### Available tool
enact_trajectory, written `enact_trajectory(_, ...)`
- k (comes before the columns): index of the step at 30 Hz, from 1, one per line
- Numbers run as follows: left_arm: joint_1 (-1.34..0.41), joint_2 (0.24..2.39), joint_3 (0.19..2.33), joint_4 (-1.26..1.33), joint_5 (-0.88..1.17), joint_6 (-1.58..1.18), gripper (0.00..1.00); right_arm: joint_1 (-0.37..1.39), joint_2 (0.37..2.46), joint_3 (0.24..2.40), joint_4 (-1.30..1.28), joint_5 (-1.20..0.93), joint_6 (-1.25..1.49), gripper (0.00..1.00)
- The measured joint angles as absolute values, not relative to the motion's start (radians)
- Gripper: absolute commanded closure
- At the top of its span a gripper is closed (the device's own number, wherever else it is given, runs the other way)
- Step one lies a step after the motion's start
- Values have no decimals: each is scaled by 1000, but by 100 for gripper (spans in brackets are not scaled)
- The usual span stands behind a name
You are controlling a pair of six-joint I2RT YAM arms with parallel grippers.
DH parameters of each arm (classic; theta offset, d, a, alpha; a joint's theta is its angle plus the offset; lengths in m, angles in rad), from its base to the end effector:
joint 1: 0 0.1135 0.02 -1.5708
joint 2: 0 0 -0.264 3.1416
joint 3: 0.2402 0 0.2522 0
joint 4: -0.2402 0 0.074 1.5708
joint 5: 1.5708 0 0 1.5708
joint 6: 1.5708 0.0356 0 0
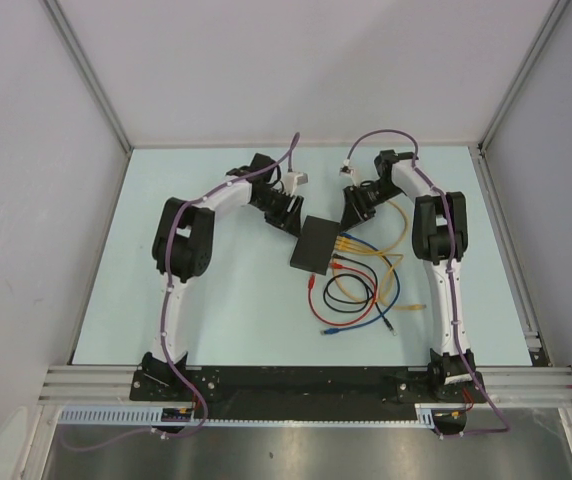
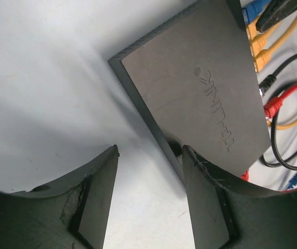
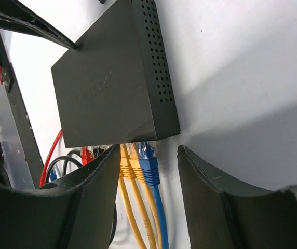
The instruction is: Pull the plug from the switch port
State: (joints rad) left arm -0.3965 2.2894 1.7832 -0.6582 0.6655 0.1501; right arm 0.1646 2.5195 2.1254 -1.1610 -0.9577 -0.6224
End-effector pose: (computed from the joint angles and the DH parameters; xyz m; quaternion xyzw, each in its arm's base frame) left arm 0.4319 -0.2047 0.1522 0.3133 0.8735 -0.3409 0.1500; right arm 0.4739 0.1082 0.1342 -0.3436 0.8183 0.4471 0.1113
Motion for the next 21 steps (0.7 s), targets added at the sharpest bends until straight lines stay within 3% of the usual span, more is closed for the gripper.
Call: enact_trajectory(21, -439, 2285, 1787, -614, 604, 160, 43, 171, 2610, 2221, -1332, -1001, -710, 63)
